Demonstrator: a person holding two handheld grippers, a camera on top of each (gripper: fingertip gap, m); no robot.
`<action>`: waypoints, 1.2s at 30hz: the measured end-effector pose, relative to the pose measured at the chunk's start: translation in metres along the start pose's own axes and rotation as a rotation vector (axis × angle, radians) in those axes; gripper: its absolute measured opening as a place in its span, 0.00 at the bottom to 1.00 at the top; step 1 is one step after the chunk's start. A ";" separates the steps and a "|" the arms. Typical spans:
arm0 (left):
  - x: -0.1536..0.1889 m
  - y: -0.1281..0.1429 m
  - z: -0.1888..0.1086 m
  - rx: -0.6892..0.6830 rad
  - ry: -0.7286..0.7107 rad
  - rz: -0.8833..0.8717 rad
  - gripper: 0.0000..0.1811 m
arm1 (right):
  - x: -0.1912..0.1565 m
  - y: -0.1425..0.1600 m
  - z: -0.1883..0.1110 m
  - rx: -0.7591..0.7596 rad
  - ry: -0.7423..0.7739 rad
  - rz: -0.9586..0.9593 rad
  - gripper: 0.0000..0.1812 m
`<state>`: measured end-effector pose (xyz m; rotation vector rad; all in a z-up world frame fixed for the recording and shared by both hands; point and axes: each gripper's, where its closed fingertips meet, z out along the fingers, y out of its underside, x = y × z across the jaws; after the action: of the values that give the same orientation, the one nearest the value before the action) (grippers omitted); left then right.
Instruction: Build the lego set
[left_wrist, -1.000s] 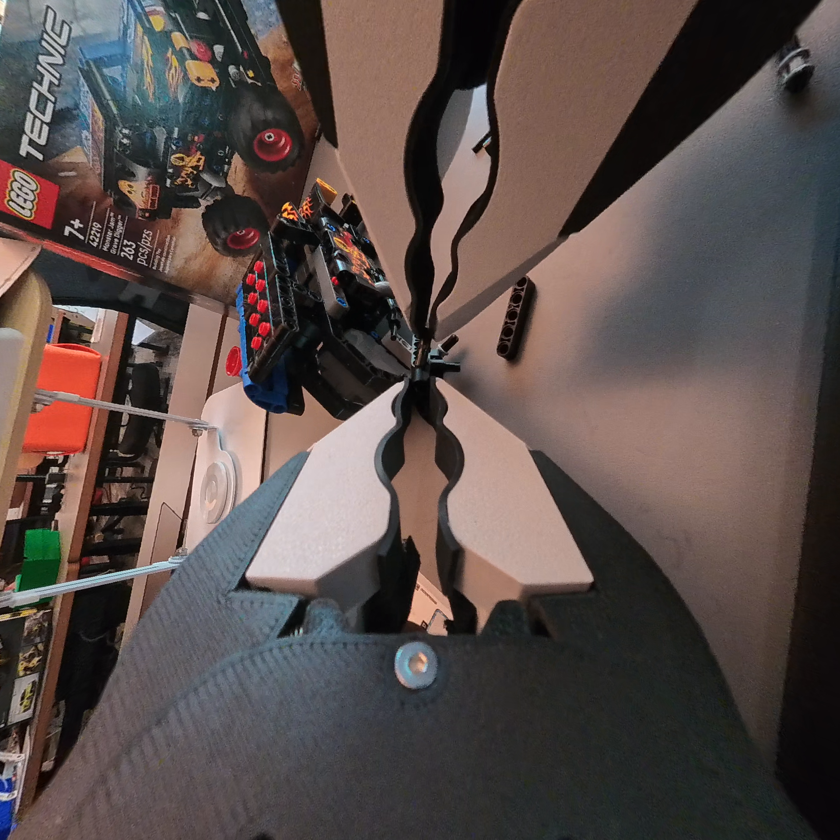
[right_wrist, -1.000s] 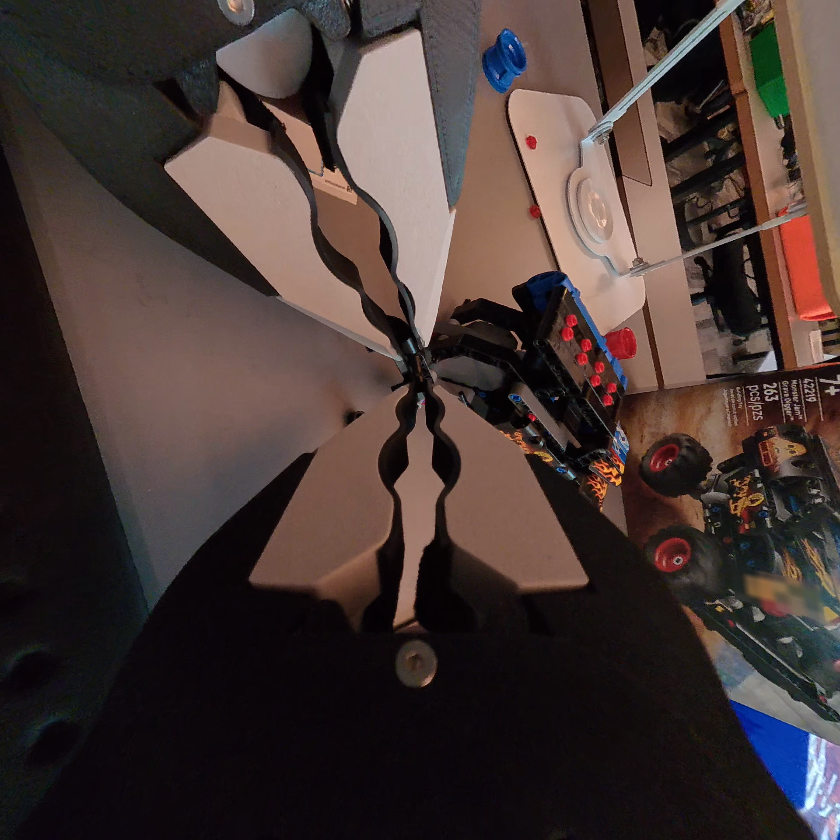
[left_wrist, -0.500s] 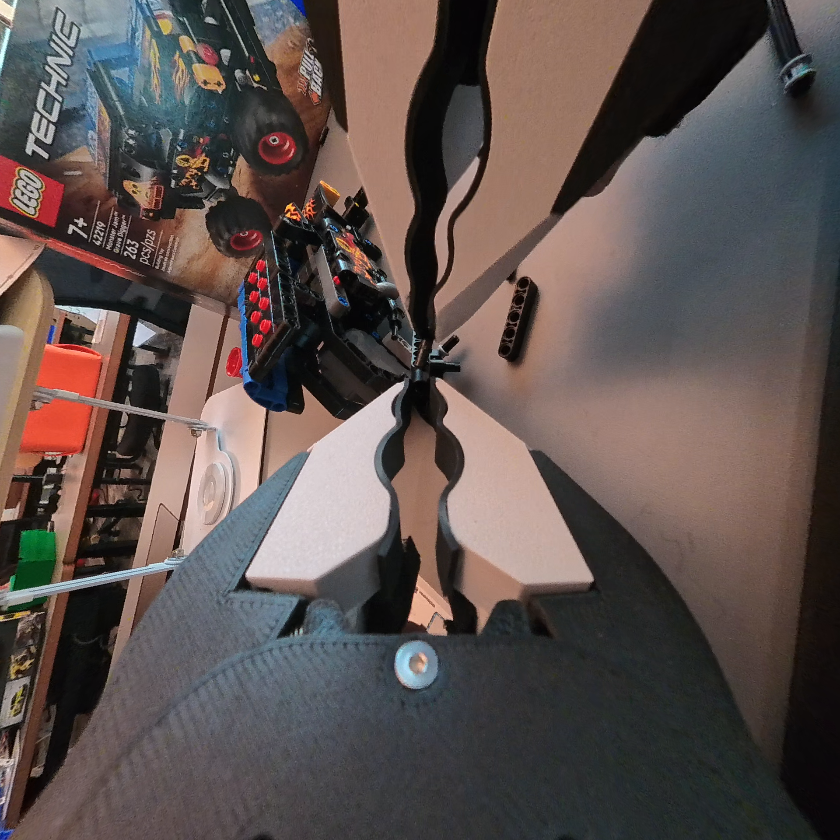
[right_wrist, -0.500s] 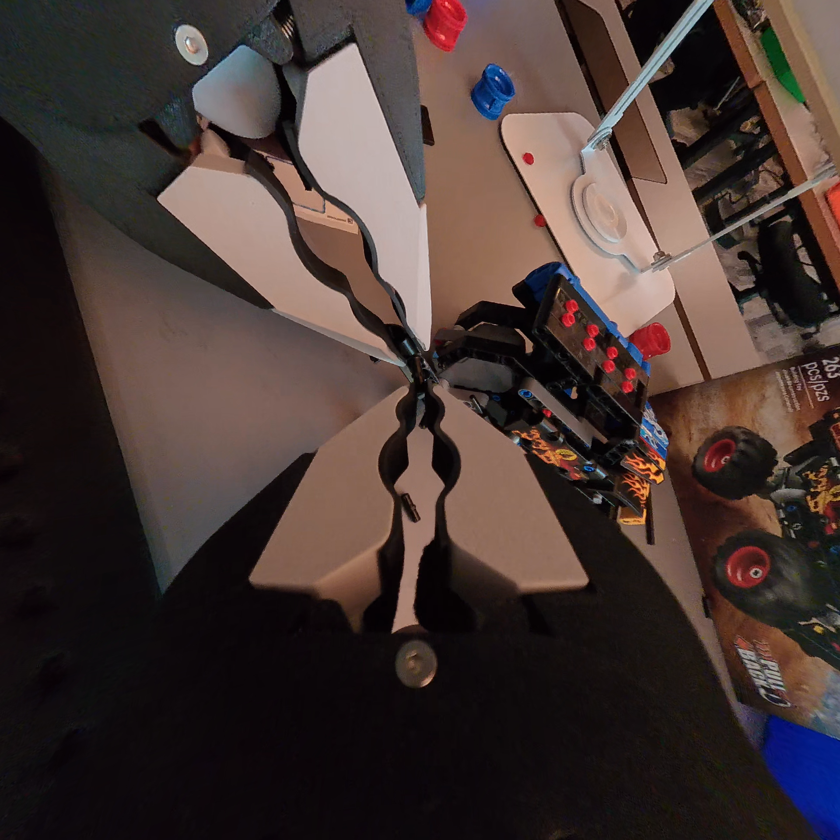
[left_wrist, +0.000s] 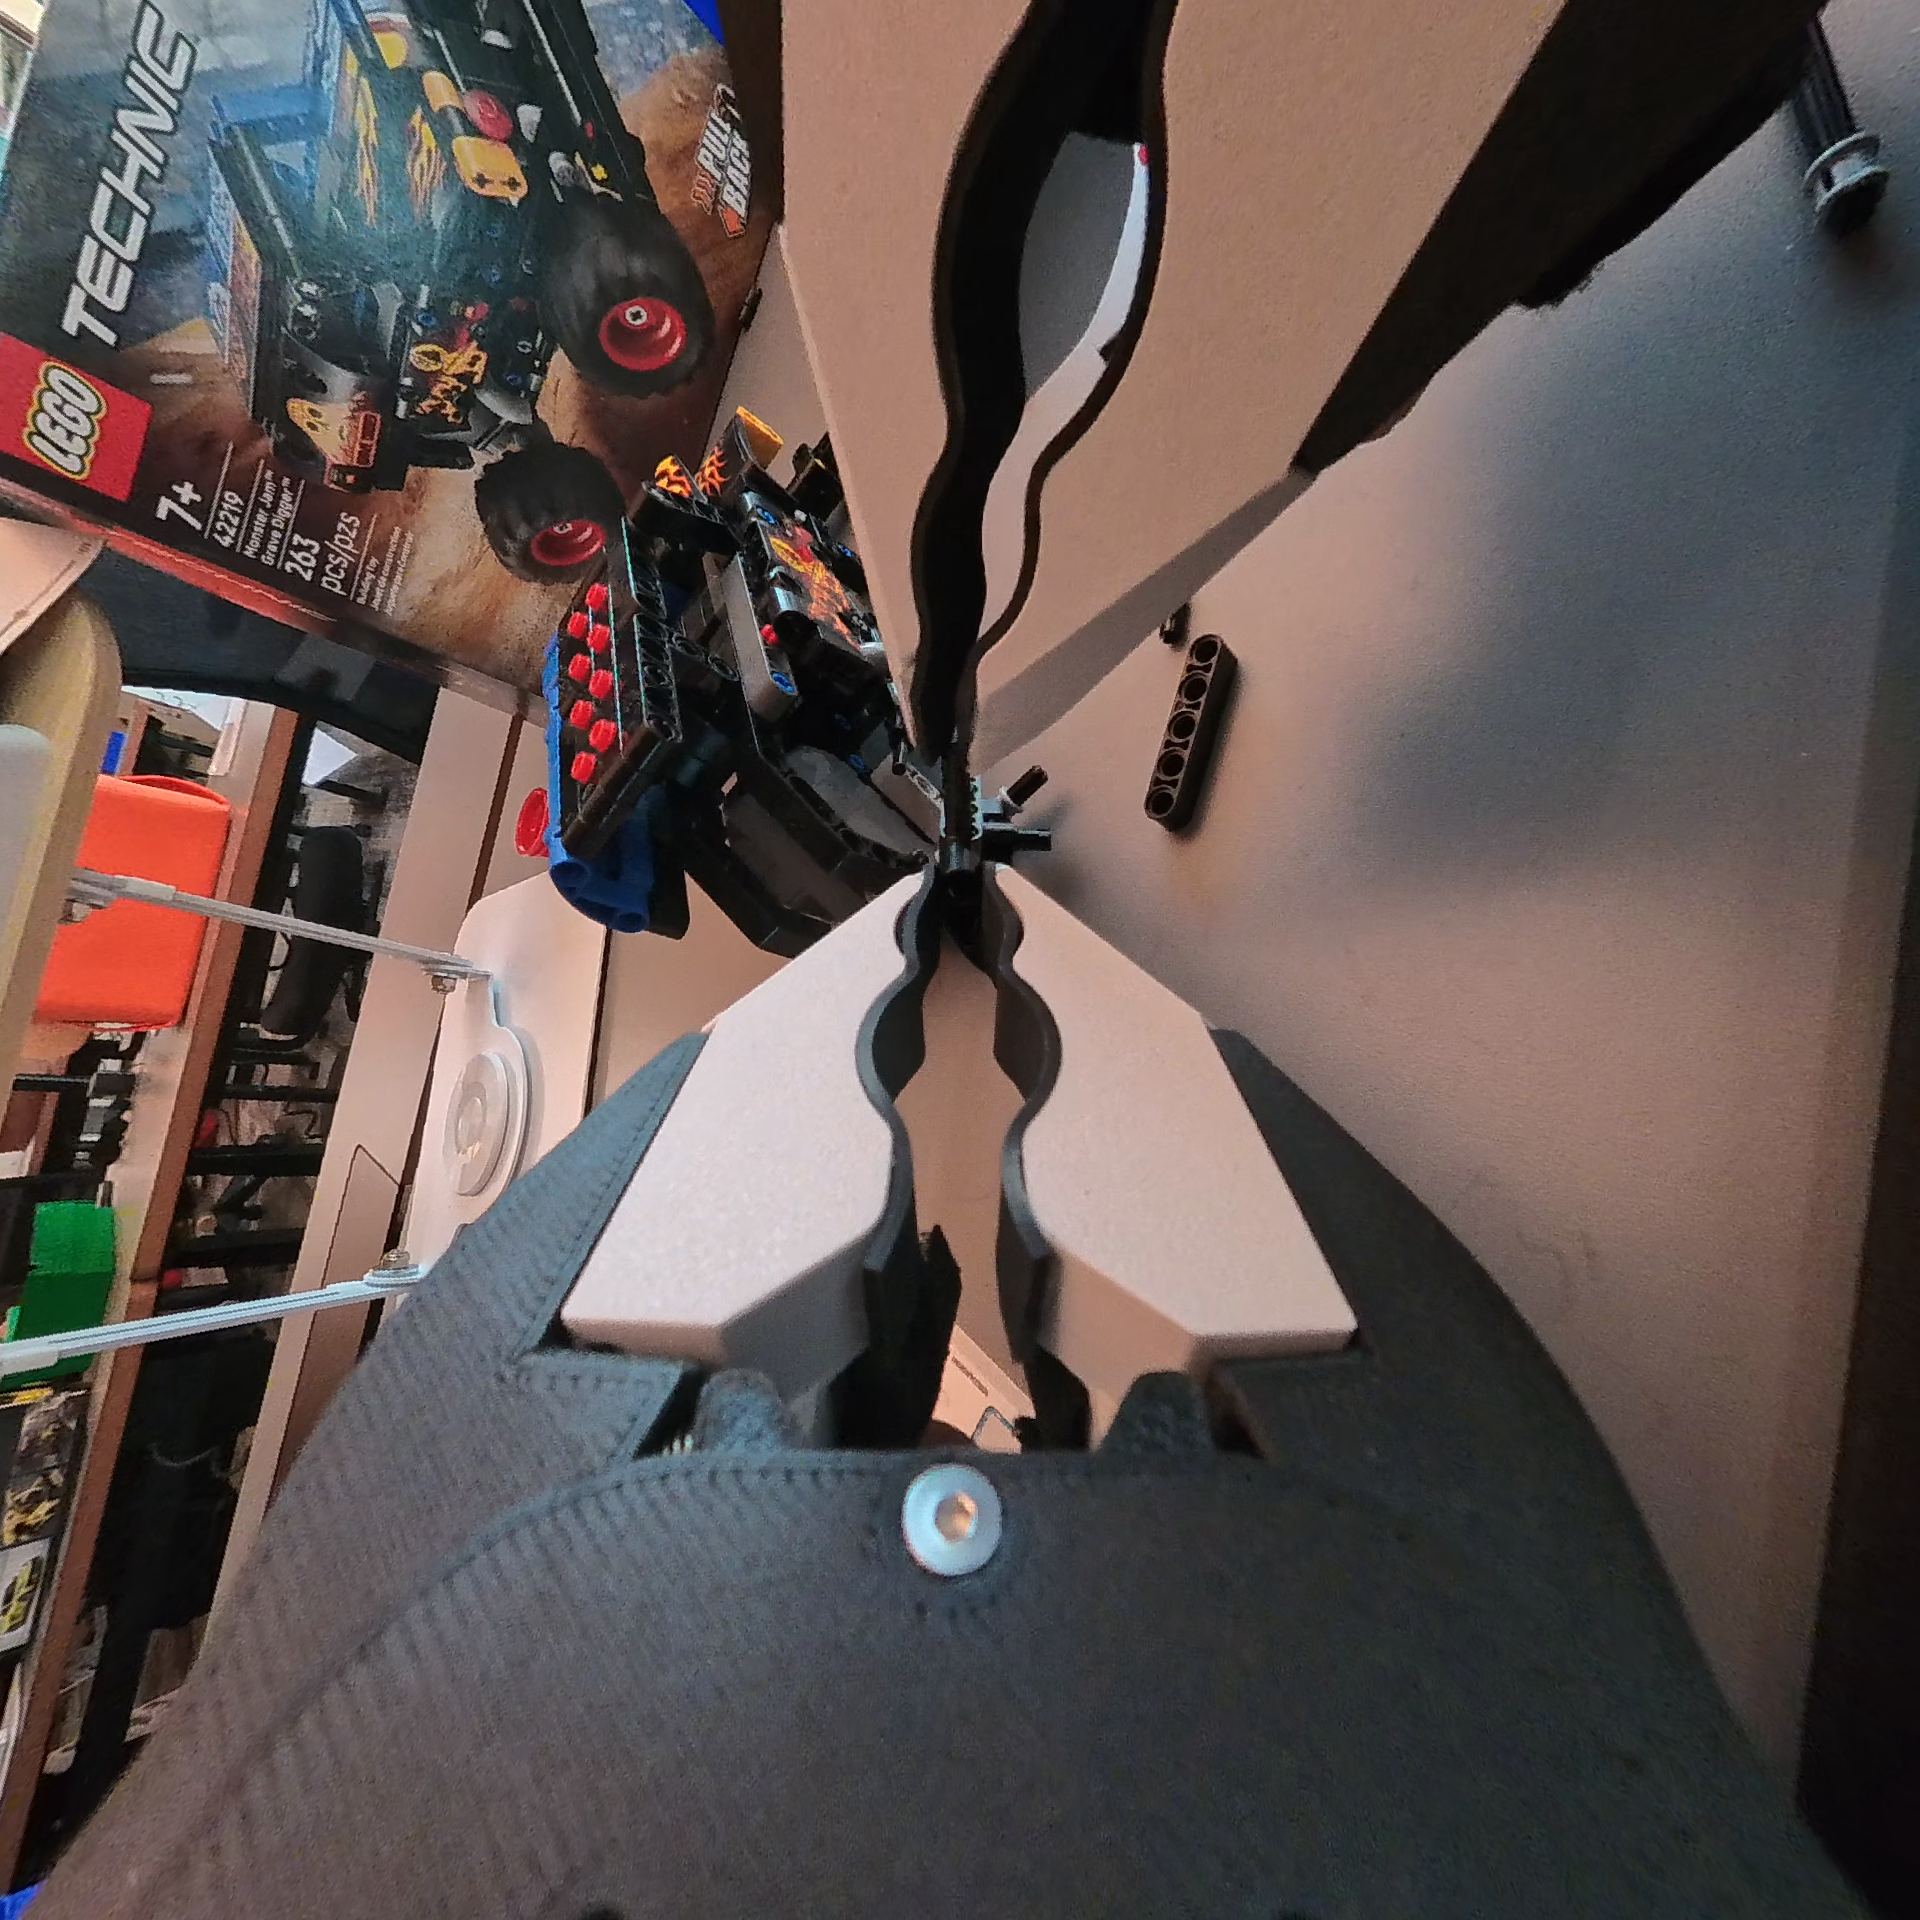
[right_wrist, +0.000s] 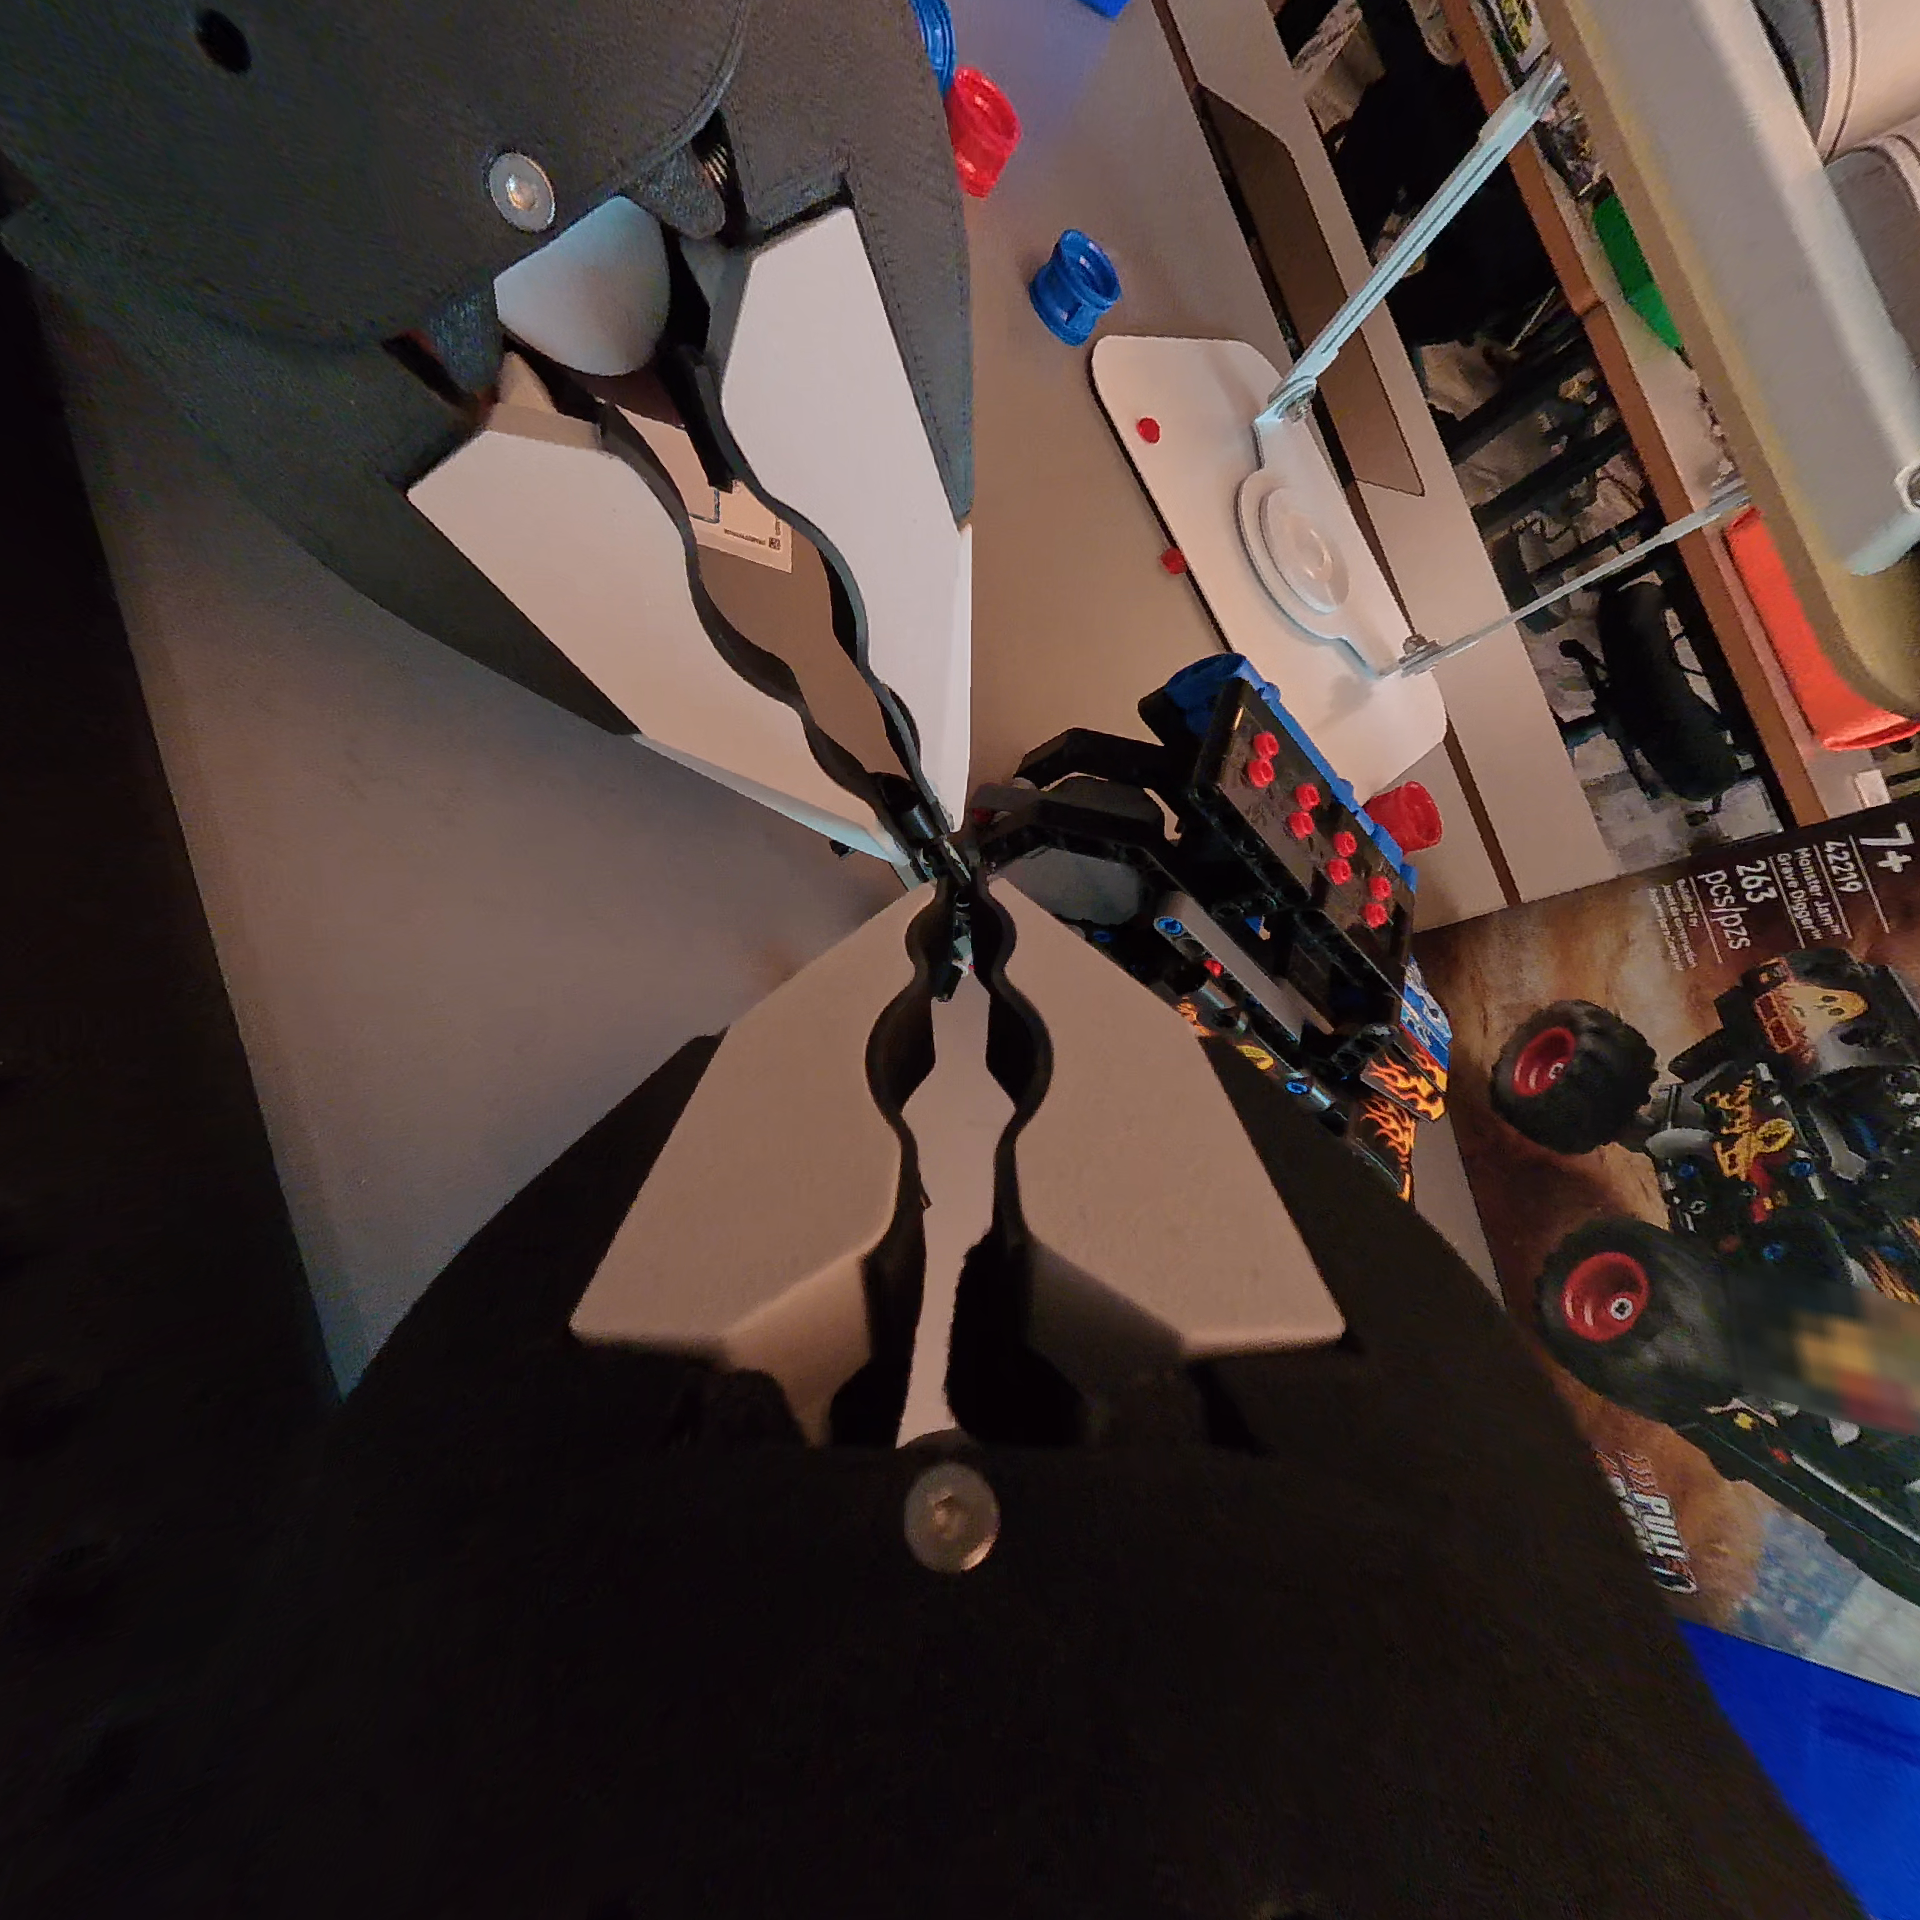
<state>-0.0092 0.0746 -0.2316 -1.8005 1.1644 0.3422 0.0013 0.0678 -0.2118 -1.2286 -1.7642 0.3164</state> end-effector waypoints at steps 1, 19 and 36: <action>0.000 0.000 0.000 0.000 0.000 -0.002 0.03 | 0.000 0.000 0.000 0.001 0.004 -0.005 0.00; 0.000 -0.002 -0.001 0.034 0.058 -0.109 0.03 | 0.003 0.004 0.002 -0.029 0.069 -0.102 0.00; 0.004 0.002 0.000 0.020 0.104 -0.146 0.03 | -0.001 0.001 0.003 0.009 0.036 -0.078 0.00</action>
<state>-0.0085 0.0724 -0.2356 -1.8919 1.0957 0.1534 -0.0004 0.0684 -0.2147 -1.1492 -1.7729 0.2548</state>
